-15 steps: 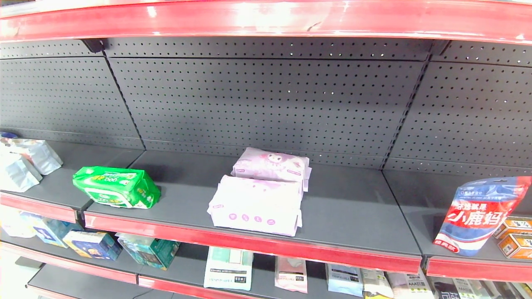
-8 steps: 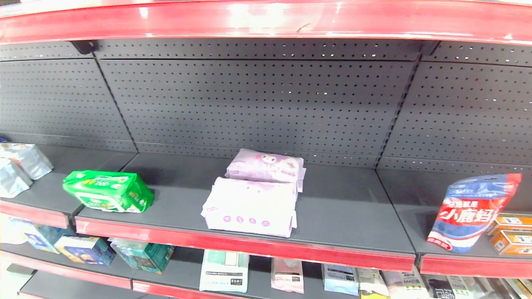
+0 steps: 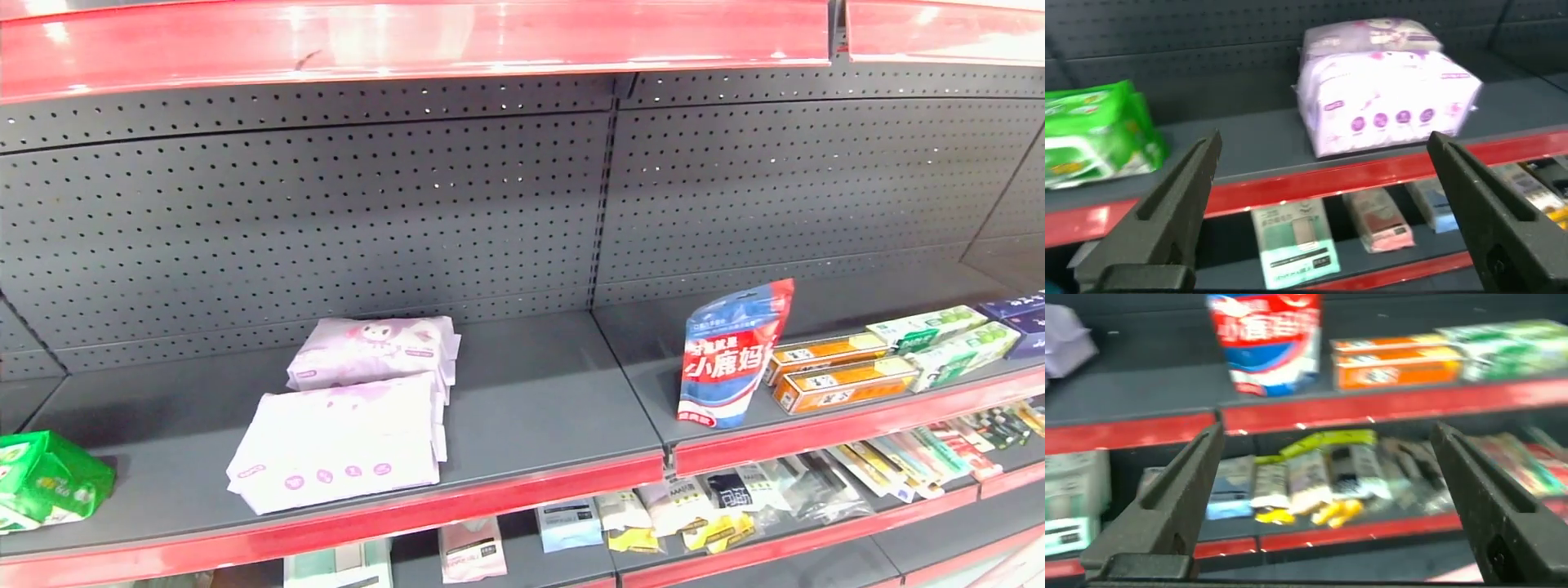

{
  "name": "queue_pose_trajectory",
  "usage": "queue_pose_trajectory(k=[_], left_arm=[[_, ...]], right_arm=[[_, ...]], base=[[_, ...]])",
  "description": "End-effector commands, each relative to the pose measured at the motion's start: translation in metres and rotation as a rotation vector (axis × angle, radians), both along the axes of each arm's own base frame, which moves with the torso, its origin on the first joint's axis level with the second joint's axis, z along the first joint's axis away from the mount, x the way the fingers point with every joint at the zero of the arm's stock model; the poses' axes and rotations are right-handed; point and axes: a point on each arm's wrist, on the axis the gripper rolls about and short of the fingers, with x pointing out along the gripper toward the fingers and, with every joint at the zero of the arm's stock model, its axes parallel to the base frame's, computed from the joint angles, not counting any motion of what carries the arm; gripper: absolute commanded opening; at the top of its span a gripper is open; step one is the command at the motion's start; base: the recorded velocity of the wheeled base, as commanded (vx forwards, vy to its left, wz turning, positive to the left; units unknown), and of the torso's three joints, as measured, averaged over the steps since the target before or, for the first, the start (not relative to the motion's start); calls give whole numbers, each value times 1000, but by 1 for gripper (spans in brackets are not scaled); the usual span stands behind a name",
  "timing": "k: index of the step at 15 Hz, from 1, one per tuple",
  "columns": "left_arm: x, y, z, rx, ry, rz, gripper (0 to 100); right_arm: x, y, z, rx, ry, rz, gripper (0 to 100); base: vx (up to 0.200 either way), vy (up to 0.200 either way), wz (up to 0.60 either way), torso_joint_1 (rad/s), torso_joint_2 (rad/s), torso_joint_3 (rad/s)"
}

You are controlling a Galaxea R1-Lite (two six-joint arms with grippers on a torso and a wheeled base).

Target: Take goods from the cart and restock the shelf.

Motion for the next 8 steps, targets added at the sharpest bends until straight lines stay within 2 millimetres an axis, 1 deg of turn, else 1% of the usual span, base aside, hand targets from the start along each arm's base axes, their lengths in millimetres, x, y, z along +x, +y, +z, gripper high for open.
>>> queue_pose_trajectory(k=[1, 3, 5, 6, 7, 8], left_arm=[[0, 0, 1, 3, 4, 0, 100], [1, 0, 2, 84, 3, 26, 100], [1, 0, 2, 55, 14, 32, 100], [0, 0, 19, 55, 2, 25, 100], [36, 0, 111, -65, 81, 23, 100], [68, 2, 161, -232, 63, 55, 100]], right_arm=[[0, 0, 0, 1, 2, 3, 100], [0, 0, 0, 1, 2, 1, 100], [0, 0, 0, 1, 2, 1, 100], [0, 0, 0, 1, 2, 1, 100], [0, 0, 0, 1, 2, 3, 100], [0, 0, 0, 1, 2, 3, 100]], base=[[0, 0, 0, 0, 0, 0], [0, 0, 0, 0, 0, 0], [0, 0, 0, 0, 0, 0], [0, 0, 0, 0, 0, 0], [0, 0, 0, 0, 0, 0], [0, 0, 0, 0, 0, 0]])
